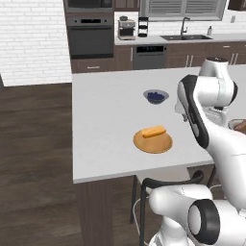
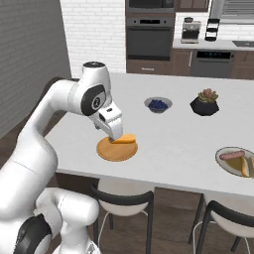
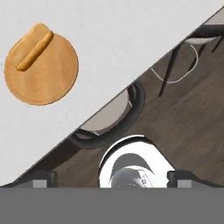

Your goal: Place one bun and one sausage from the bowl on each plate.

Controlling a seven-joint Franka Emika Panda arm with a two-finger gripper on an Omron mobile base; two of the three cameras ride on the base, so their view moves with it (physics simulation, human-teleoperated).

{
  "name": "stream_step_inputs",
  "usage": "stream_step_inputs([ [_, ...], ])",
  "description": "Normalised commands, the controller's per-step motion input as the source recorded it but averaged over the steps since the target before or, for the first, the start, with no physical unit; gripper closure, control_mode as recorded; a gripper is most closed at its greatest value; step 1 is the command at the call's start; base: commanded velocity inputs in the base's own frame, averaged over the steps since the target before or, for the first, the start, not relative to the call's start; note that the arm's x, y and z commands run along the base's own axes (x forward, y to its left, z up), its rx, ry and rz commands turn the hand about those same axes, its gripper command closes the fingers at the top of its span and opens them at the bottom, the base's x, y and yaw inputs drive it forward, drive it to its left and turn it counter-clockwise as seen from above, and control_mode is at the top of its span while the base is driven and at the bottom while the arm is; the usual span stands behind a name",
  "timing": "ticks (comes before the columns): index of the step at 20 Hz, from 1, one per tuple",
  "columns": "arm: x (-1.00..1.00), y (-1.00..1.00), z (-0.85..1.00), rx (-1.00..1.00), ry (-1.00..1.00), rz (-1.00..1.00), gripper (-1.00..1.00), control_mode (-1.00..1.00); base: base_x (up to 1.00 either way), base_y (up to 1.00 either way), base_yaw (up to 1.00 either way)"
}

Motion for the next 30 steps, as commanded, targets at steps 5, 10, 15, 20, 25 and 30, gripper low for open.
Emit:
stream_step_inputs([
  [5,-0.62,0.39,0.09,-0.11,-0.1,0.57,-1.0,-1.0,0.0,0.0,0.0],
  [10,-0.4,0.14,0.14,-0.05,-0.07,0.33,-1.0,-1.0,0.0,0.0,0.0],
  [15,-0.05,-0.01,0.08,0.0,0.0,0.03,-1.0,1.0,-0.07,-0.05,0.0],
  [20,0.0,0.0,0.0,0.0,0.0,0.0,-1.0,1.0,-0.34,-0.89,0.0],
  [25,0.0,0.0,0.0,0.0,0.0,0.0,-1.0,1.0,0.0,-1.0,0.0],
  [30,0.0,0.0,0.0,0.0,0.0,0.0,-1.0,1.0,0.04,-1.0,0.0],
])
